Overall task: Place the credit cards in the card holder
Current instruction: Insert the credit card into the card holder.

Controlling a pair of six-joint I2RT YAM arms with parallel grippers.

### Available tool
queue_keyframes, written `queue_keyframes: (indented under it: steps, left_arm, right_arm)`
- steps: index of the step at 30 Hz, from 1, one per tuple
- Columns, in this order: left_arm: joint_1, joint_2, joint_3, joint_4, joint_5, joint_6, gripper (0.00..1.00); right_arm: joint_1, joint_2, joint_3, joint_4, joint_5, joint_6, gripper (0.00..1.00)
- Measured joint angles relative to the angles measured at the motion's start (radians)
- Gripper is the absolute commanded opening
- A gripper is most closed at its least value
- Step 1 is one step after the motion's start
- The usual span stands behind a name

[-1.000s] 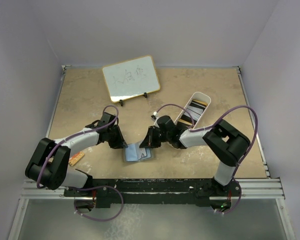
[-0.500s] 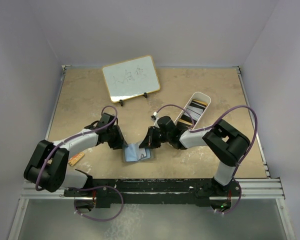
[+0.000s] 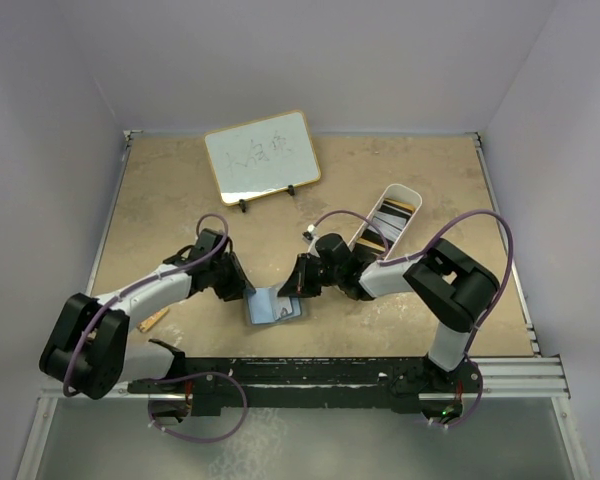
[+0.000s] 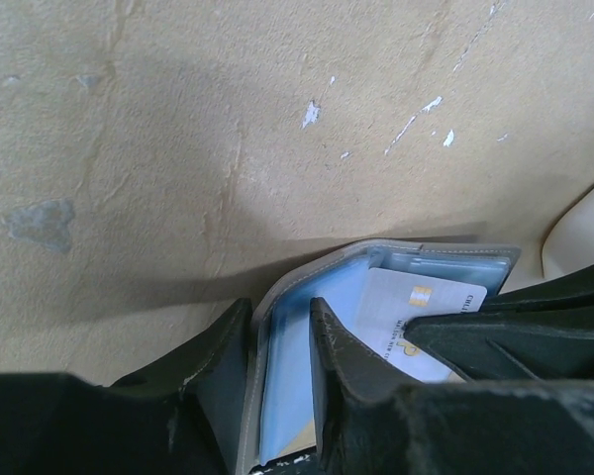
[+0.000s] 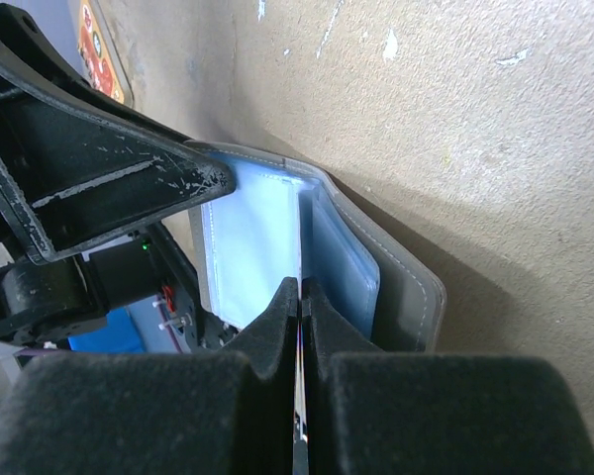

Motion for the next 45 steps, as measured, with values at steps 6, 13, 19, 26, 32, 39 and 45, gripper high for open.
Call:
queue_keyframes:
  steps: [6, 13, 19, 26, 32, 39, 45]
  left_arm:
    - [0.000, -0.047, -0.020, -0.008, -0.026, -0.033, 0.28]
    - [0.000, -0.053, -0.022, -0.021, -0.045, -0.051, 0.23]
    - [0.000, -0.108, -0.023, -0.029, -0.057, -0.057, 0.26]
    - [0.000, -0.167, -0.023, -0.038, -0.061, -0.067, 0.00]
    - [0.000, -0.168, -0.058, -0.013, -0.063, -0.070, 0.00]
    - [0.000, -0.123, -0.079, 0.021, -0.058, -0.070, 0.00]
    - [0.000, -0.094, -0.092, 0.048, -0.058, -0.070, 0.00]
  right_arm:
    - [0.000, 0.014, 0.000, 0.011, 0.000, 0.003, 0.00]
    - [0.000, 0.016, 0.000, -0.008, 0.006, 0.004, 0.00]
    - [0.000, 0.014, 0.000, -0.029, 0.021, 0.003, 0.00]
    - [0.000, -0.001, 0.000, -0.050, 0.036, 0.002, 0.00]
    - [0.000, -0.011, -0.013, -0.044, 0.034, 0.003, 0.00]
    - [0.000, -0.035, -0.046, -0.019, 0.029, 0.019, 0.00]
    - [0.000, -0.035, -0.066, 0.017, 0.026, 0.038, 0.00]
